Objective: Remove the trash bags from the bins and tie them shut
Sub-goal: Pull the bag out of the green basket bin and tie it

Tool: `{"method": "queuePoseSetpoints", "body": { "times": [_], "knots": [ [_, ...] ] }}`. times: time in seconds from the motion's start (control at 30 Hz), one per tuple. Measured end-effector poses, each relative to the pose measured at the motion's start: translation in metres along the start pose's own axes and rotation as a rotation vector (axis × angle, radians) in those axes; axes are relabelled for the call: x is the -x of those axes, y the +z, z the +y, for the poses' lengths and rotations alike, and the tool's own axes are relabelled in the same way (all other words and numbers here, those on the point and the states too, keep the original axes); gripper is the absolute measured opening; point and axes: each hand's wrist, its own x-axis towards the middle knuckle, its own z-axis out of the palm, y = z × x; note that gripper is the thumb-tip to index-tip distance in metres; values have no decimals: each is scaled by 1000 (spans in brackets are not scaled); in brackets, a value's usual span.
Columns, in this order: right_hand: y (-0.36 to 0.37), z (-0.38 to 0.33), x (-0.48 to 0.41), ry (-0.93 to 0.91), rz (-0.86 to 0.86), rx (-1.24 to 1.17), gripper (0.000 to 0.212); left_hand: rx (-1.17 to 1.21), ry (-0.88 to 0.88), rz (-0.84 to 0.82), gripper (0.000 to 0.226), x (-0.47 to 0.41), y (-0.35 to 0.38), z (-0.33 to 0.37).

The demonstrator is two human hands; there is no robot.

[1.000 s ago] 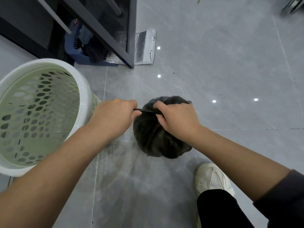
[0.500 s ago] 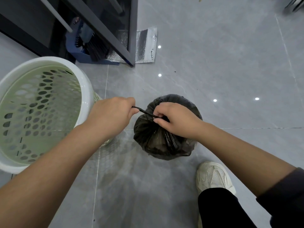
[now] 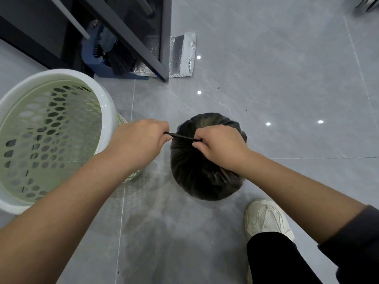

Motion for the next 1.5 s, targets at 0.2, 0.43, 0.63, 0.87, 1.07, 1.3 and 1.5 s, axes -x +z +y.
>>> {"method": "queuePoseSetpoints", "body": {
  "times": [0.2, 0.43, 0.63, 0.87, 1.07, 1.3, 1.5],
  "knots": [
    [5, 3, -1, -107, 108, 70, 19, 72, -32, -41, 24, 1, 2, 1],
    [-4, 3, 0, -130, -90, -131, 6, 110, -73, -35, 26, 1, 4, 2],
    [-5, -2, -2, -64, -80, 103, 26, 114, -69, 19, 21, 0, 4, 6],
    [-4, -3, -4, -135, -35, 27, 29, 111, -19, 52, 21, 1, 4, 5],
    [-3, -2, -1, -90, 5, 29, 28, 117, -23, 65, 22, 1, 7, -1],
    [-3, 7, -5, 74, 57, -146, 19, 317, -55, -97, 32, 11, 17, 5],
    [-2, 2, -6, 210, 97, -172, 5, 307, -5, -118, 29, 38, 59, 29]
  ]
}}
